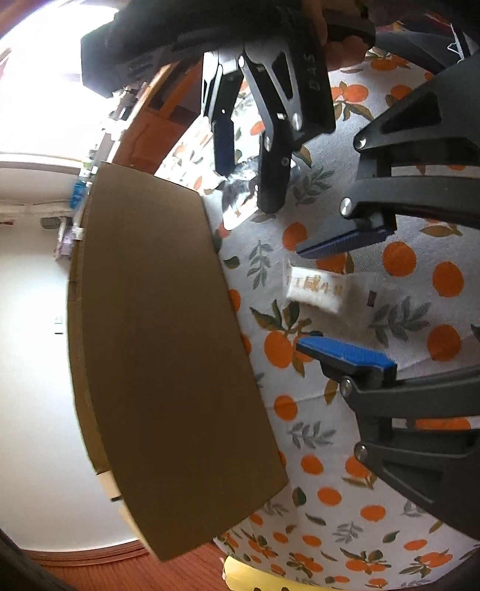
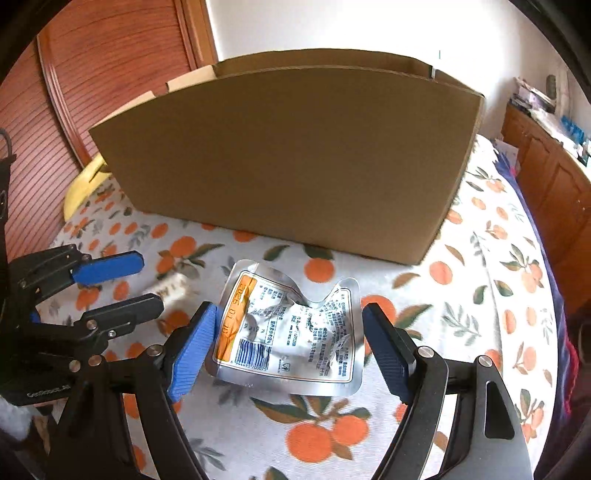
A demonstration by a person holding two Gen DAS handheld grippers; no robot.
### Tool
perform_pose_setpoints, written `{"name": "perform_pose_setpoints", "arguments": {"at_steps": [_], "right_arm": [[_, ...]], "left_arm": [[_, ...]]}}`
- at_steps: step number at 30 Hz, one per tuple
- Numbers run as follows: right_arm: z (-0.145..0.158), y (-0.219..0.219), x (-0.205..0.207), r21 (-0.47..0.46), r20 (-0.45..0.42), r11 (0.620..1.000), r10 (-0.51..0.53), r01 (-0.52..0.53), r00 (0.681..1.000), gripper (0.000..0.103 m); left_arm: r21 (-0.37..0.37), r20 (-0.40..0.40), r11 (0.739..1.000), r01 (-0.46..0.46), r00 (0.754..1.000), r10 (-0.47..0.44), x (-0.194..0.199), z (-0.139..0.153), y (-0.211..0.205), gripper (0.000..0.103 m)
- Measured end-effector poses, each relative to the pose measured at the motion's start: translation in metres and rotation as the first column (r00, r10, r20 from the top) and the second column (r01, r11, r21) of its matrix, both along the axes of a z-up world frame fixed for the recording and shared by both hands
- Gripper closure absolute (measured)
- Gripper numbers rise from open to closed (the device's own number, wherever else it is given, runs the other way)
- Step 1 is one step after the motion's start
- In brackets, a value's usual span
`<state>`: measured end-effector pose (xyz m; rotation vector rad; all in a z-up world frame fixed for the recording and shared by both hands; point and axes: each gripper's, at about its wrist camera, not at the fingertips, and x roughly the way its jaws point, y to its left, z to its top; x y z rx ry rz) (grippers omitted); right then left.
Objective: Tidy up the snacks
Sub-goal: 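Close the left tool on the white snack bar while the right tool grasps the silver pouch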
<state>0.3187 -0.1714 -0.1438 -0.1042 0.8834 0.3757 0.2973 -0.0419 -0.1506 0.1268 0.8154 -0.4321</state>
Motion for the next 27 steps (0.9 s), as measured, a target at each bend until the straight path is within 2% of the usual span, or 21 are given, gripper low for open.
{"name": "perform_pose_setpoints", "arguments": {"at_steps": [4, 10, 12, 14, 27], "right_arm": [[-0.006, -0.004, 0.002, -0.002, -0.008, 1.000, -0.002, 0.002, 1.000, 0.021], [-0.009, -0.006, -0.001, -0.015, 0.009, 1.000, -0.002, 0.002, 1.000, 0.021], [-0.010, -0.005, -0.002, -0.019, 0.014, 1.000, 0.000, 0.000, 1.000, 0.021], [-0.011, -0.004, -0.002, -0.022, 0.019, 1.000, 0.000, 0.000, 1.000, 0.021], [-0.012, -0.002, -0.002, -0.016, 0.022, 1.000, 0.001, -0.001, 1.000, 0.021]], "left_arm": [[0.022, -0.050, 1.000, 0.007, 0.999, -0.006, 0.006, -0.007, -0.006, 0.058], [0.083, -0.031, 0.996, 0.014, 0.999, -0.012, 0.007, -0.009, -0.015, 0.053], [0.086, -0.030, 0.996, 0.014, 0.999, -0.011, 0.008, -0.010, -0.016, 0.049], [0.090, -0.035, 0.996, -0.002, 0.999, 0.006, 0.013, -0.012, -0.017, 0.036], [0.087, -0.036, 0.996, -0.009, 0.999, 0.013, 0.015, -0.013, -0.014, 0.033]]}}
